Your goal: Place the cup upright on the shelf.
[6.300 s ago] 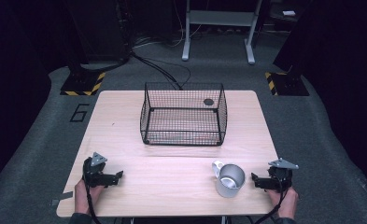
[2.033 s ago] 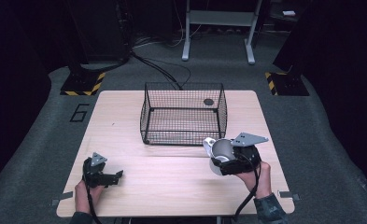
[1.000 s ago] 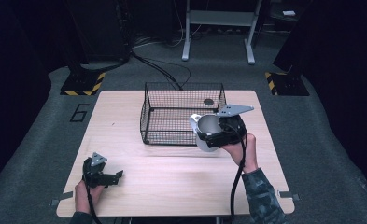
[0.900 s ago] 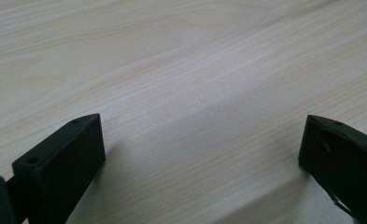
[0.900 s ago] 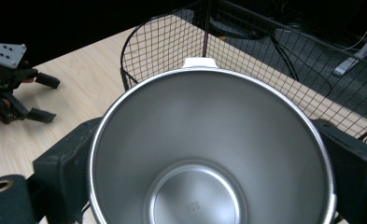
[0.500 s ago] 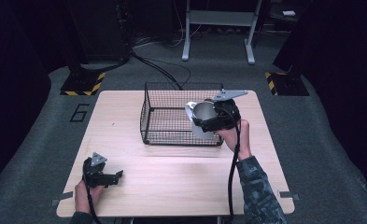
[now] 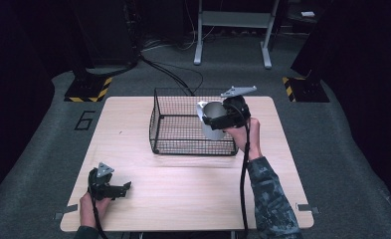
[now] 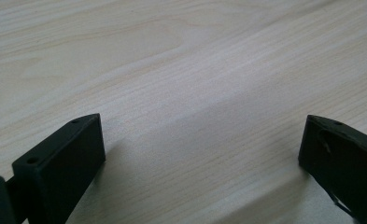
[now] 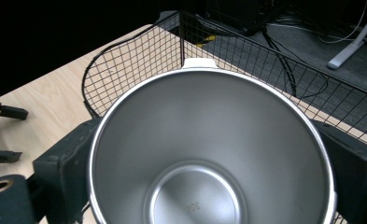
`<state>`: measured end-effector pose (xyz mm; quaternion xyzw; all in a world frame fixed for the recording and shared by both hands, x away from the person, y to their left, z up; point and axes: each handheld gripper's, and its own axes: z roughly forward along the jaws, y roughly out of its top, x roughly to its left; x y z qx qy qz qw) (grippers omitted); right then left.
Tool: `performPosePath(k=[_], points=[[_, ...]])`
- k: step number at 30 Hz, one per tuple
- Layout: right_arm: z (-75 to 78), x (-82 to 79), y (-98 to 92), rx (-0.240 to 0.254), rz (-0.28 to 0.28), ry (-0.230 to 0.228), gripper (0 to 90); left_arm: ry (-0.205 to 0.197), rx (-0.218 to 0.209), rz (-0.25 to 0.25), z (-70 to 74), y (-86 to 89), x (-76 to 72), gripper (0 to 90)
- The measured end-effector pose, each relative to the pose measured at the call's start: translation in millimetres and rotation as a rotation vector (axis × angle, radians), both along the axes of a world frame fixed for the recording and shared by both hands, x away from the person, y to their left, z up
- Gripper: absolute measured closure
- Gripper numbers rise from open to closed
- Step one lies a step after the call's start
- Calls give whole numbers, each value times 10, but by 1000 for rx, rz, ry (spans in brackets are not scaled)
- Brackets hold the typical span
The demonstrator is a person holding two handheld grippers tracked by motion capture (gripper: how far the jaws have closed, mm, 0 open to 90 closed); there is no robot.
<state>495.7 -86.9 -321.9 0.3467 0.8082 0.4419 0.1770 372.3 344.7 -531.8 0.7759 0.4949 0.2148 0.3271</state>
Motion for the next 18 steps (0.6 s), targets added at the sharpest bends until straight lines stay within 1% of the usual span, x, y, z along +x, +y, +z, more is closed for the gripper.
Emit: performPosePath(k=[2, 4, 6, 8, 9, 10, 11, 13, 15, 16, 17, 18], points=[[-4, 17, 14, -6, 1, 0, 57, 0, 0, 0, 0, 0, 0, 4], [3, 90, 48, -7, -6, 12, 57, 0, 0, 0, 0, 0, 1, 4], [15, 151, 73, -20, -9, 13, 57, 0, 0, 0, 0, 0, 0, 4], [15, 165, 87, -23, -15, 17, 57, 0, 0, 0, 0, -1, 0, 4], [5, 197, 101, -27, -13, 17, 57, 6, 12, -10, 6, 9, 0, 4], [5, 197, 101, -27, -13, 17, 57, 6, 12, -10, 6, 9, 0, 4], [-5, 221, 118, -14, -23, 26, 57, 7, 13, -10, 7, 9, -1, 4], [-21, 250, 151, -24, -22, 26, 57, 6, 13, -9, 6, 8, -2, 4], [-52, 271, 187, -21, -30, 40, 57, 6, 13, -10, 6, 10, -1, 4], [-52, 271, 187, -21, -30, 40, 57, 6, 13, -10, 6, 10, -1, 4], [-66, 292, 199, -28, -22, 41, 57, 7, 13, -10, 7, 10, 0, 4], [-95, 326, 231, -39, -27, 48, 57, 6, 12, -8, 6, 9, -1, 4]])
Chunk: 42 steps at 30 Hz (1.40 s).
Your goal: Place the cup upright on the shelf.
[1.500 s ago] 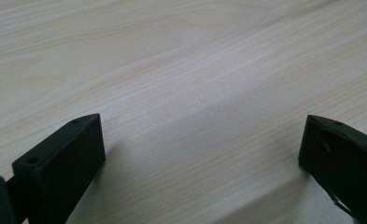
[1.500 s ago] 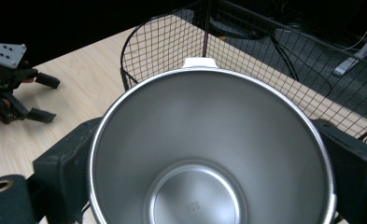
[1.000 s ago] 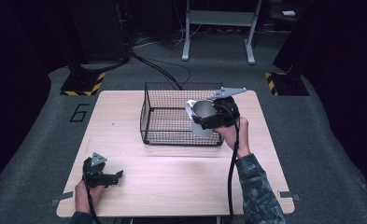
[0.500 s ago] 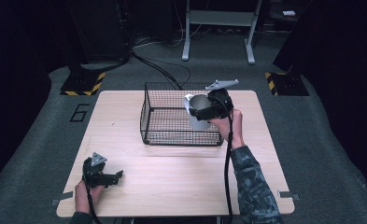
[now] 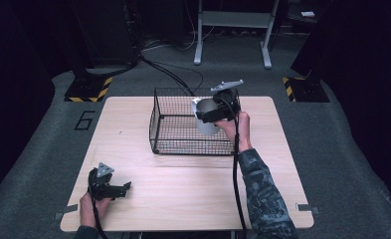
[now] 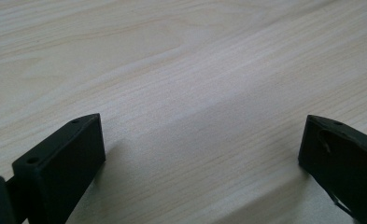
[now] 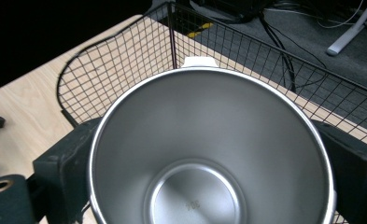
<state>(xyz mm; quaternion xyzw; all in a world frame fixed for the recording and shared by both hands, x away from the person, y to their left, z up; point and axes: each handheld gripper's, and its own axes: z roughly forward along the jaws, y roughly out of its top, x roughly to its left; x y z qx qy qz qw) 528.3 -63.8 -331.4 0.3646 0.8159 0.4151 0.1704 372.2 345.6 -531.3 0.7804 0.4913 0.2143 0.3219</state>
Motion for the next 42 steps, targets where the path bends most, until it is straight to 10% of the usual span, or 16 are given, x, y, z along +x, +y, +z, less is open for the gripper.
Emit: performPosePath(k=[42], points=[[-617, 517, 319, -64, 93, 95, 57, -10, -15, 17, -11, -16, -3, 4]])
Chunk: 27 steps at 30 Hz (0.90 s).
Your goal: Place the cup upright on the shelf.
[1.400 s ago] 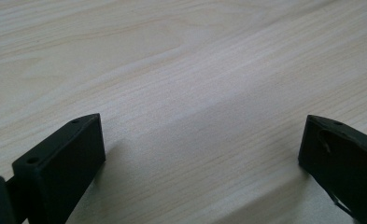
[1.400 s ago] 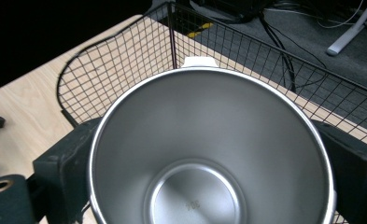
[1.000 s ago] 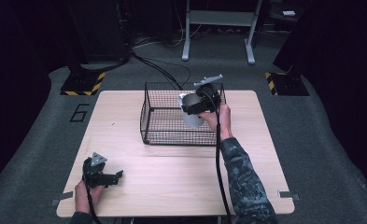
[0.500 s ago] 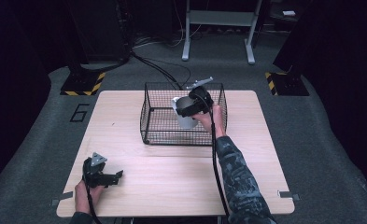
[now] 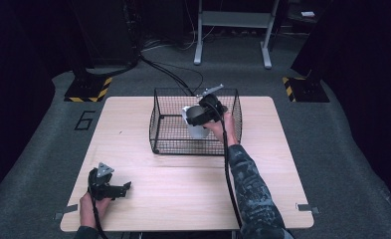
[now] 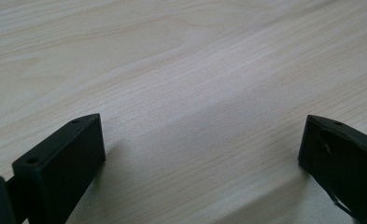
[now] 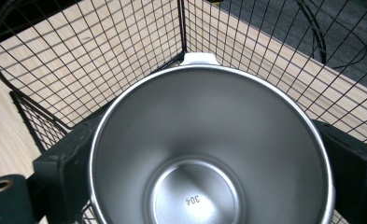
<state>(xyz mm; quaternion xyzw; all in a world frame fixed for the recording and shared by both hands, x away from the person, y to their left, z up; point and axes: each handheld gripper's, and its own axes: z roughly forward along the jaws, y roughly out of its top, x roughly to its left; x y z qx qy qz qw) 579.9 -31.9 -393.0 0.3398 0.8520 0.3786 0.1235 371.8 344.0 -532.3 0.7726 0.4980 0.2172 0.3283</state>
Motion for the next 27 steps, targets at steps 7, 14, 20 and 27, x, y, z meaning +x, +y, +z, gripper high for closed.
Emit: performPosePath(k=[7, 14, 20, 27], points=[[-105, 77, 19, -17, 0, 24, 57, 4, -3, -3, 2, 2, 1, 4], [-198, 155, 46, -45, 14, 48, 57, 13, 6, -16, 9, 13, 4, 3], [-217, 198, 34, -60, 20, 58, 57, 17, 4, -17, 10, 12, 3, 3], [-252, 233, 86, -73, 27, 76, 57, 18, 4, -17, 10, 12, 3, 4]])
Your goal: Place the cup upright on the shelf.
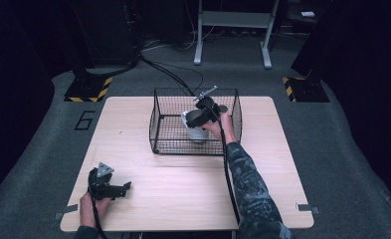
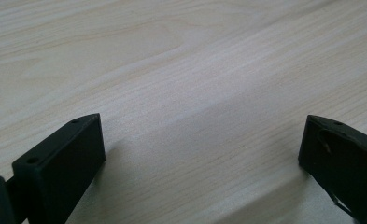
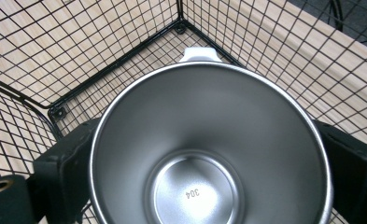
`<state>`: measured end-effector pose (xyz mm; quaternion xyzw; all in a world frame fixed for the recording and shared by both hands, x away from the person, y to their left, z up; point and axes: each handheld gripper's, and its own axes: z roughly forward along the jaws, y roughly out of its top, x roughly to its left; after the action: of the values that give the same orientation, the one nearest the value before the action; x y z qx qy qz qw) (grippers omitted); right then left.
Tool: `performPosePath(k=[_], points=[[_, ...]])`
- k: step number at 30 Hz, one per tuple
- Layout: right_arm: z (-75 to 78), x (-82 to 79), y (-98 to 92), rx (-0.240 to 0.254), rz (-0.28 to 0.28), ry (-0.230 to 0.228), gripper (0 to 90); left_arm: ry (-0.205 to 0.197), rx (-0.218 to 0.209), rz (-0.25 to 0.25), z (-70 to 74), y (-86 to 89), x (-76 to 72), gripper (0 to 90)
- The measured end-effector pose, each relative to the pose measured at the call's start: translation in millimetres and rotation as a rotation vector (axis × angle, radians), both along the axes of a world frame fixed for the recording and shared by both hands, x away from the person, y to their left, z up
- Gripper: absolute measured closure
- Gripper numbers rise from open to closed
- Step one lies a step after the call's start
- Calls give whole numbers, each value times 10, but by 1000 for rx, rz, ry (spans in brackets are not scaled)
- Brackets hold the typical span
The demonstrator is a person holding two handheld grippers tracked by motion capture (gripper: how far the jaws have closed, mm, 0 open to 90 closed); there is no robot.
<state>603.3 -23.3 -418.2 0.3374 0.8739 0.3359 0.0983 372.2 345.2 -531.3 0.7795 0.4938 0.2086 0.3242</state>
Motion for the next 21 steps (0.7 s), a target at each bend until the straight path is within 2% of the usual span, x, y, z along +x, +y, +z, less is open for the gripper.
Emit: performPosePath(k=[9, 14, 17, 18, 21], points=[[-16, 26, 86, -20, 10, 18, 56, -2, 0, 1, -1, -1, 0, 4], [-60, 36, 117, -49, 28, 26, 55, -3, 0, 1, -2, -1, 1, 4], [-63, 28, 107, -43, 30, 26, 55, -3, 0, 1, -2, -1, 0, 4], [-62, 11, 97, -37, 18, 52, 55, -2, 0, 0, -2, -1, 0, 3], [-72, 18, 73, -45, 36, 48, 54, -4, 5, -2, 0, 2, 2, 4]])
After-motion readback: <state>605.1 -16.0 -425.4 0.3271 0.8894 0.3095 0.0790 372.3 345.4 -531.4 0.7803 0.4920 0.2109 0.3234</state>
